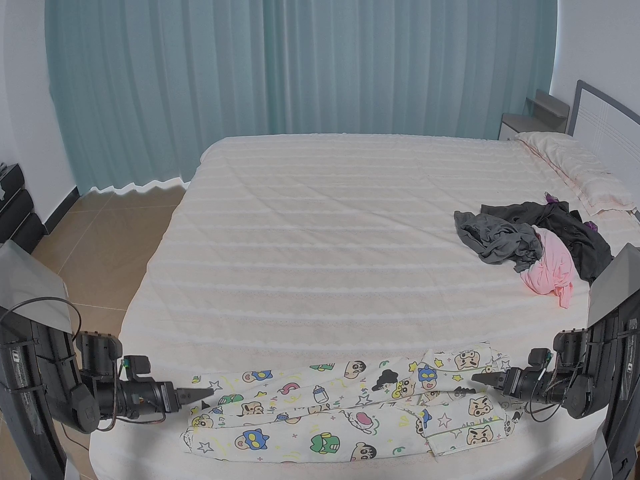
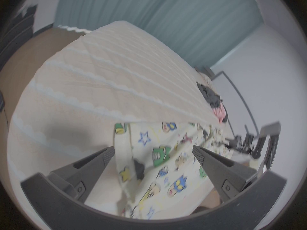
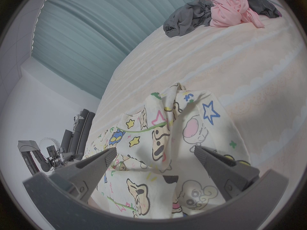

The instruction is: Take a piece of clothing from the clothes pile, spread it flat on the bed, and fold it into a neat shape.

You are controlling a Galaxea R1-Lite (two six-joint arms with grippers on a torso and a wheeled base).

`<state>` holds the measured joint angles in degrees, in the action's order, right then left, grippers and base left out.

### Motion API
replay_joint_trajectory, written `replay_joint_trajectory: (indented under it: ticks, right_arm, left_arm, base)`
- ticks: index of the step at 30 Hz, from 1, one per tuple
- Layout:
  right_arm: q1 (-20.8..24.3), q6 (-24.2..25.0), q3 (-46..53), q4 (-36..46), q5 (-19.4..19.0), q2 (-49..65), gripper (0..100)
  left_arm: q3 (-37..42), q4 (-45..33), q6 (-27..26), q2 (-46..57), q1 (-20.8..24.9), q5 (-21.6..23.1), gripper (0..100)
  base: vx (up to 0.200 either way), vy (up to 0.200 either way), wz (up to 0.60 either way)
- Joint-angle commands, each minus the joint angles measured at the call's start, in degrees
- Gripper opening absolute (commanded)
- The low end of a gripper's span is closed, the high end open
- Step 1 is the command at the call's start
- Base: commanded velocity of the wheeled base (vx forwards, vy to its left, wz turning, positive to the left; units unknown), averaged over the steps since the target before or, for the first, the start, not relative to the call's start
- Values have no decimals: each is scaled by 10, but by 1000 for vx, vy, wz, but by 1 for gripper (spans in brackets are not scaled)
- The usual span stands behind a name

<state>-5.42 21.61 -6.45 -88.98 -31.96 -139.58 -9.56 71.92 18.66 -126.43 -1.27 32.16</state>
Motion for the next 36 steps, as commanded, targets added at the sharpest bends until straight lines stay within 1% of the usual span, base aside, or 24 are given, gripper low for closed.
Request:
replay_joint_trajectory:
  ticks: [1, 2, 3, 4, 5, 6, 10, 11, 13, 17, 21, 22, 23, 24, 29, 36]
  right_arm:
    - [5, 0, -2, -6, 0, -2, 100]
    - [5, 0, -2, -6, 0, -2, 100]
    - [7, 1, -2, -7, 0, -3, 100]
    - [7, 0, -2, -6, 1, -2, 100]
    - [7, 0, -2, -6, 1, -2, 100]
    - [7, 1, -2, -6, 1, -3, 100]
    - [8, 1, -3, -6, 0, -3, 100]
    - [8, 1, -3, -6, 0, -3, 100]
    - [7, 1, -1, -6, 1, -3, 100]
    - [8, 0, -3, -6, 1, -6, 100]
    - [8, 0, -3, -7, 1, -6, 100]
    - [8, 0, -3, -6, 1, -6, 100]
    - [8, 0, -3, -6, 1, -6, 100]
    - [8, 0, -3, -6, 1, -5, 100]
    - [8, 0, -3, -6, 1, -6, 100]
    - [8, 0, -3, -7, 1, -6, 100]
  left_arm:
    - [-227, -267, 123, 58, 61, -63, 100]
    - [-252, -308, 125, 56, 65, -72, 100]
    - [-293, -376, 132, 54, 71, -84, 100]
    - [-305, -399, 133, 52, 72, -89, 100]
    - [-305, -399, 133, 52, 72, -89, 100]
    - [-320, -429, 132, 46, 73, -96, 100]
    - [-317, -404, 108, 10, 73, -103, 100]
    - [-317, -404, 108, 10, 73, -103, 100]
    - [-304, -391, 95, 7, 75, -111, 100]
    - [-290, -391, 70, 7, 83, -115, 100]
    - [-279, -391, 63, 7, 94, -142, 100]
    - [-278, -391, 57, 4, 98, -160, 100]
    - [-278, -391, 57, 4, 98, -160, 100]
    - [-277, -391, 50, 0, 101, -172, 100]
    - [-267, -391, 25, -4, 106, -184, 100]
    - [-252, -386, 22, -3, 116, -200, 100]
  base:
    - [0, 0, 0]
    - [0, 0, 0]
    - [0, 0, 0]
    - [0, 0, 0]
    - [0, 0, 0]
    - [0, 0, 0]
    - [0, 0, 0]
    - [0, 0, 0]
    - [0, 0, 0]
    - [0, 0, 0]
    - [0, 0, 0]
    - [0, 0, 0]
    - [0, 0, 0]
    - [0, 0, 0]
    - [0, 0, 0]
    - [0, 0, 0]
